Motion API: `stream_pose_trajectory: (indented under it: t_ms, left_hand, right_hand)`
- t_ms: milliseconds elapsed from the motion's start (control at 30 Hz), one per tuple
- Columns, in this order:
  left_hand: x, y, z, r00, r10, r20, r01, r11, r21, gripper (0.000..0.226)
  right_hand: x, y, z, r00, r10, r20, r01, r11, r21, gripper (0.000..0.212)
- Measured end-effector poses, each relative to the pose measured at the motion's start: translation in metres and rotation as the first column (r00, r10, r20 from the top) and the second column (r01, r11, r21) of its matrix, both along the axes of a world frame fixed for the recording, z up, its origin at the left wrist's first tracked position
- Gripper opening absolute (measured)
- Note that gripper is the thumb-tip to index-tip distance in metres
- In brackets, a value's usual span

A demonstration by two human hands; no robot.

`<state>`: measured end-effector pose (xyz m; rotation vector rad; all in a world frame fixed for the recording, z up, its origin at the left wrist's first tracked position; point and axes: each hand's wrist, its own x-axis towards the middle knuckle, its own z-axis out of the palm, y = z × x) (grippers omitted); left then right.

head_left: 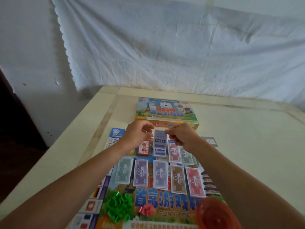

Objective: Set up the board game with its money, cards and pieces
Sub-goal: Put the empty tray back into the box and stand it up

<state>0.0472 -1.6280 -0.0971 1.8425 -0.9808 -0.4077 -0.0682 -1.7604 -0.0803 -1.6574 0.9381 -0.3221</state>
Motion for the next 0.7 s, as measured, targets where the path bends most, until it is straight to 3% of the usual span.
stream_pose_trajectory:
  t_ms: [67,133,367,533,700]
  left_hand:
    - [0.004,0.001,-0.009,0.992,0.010,0.126,-0.024,0.994,0.110,0.026]
    - [0.008,0.001,-0.017,0.988,-0.030,0.148,-0.001,0.979,0.205,0.035]
    - [0.005,-0.008,-0.033,0.901,-0.286,0.325,0.104,0.871,0.480,0.072]
    - [0.005,-0.017,-0.042,0.838,-0.367,0.403,0.086,0.820,0.566,0.082]
    - [0.004,-0.019,-0.043,0.826,-0.361,0.432,0.077,0.833,0.548,0.085]
  right_hand:
    - [0.001,-0.005,-0.008,0.996,-0.040,-0.083,0.045,0.998,0.052,0.017]
    - [0.006,-0.009,-0.016,0.986,-0.041,-0.164,0.051,0.997,0.059,0.019]
    - [0.026,-0.012,-0.035,0.938,-0.012,-0.346,-0.015,0.997,-0.074,0.022]
    - [0.027,-0.012,-0.038,0.937,-0.037,-0.348,-0.030,0.982,-0.185,0.028]
    - [0.028,-0.012,-0.041,0.944,-0.057,-0.326,-0.026,0.969,-0.246,0.022]
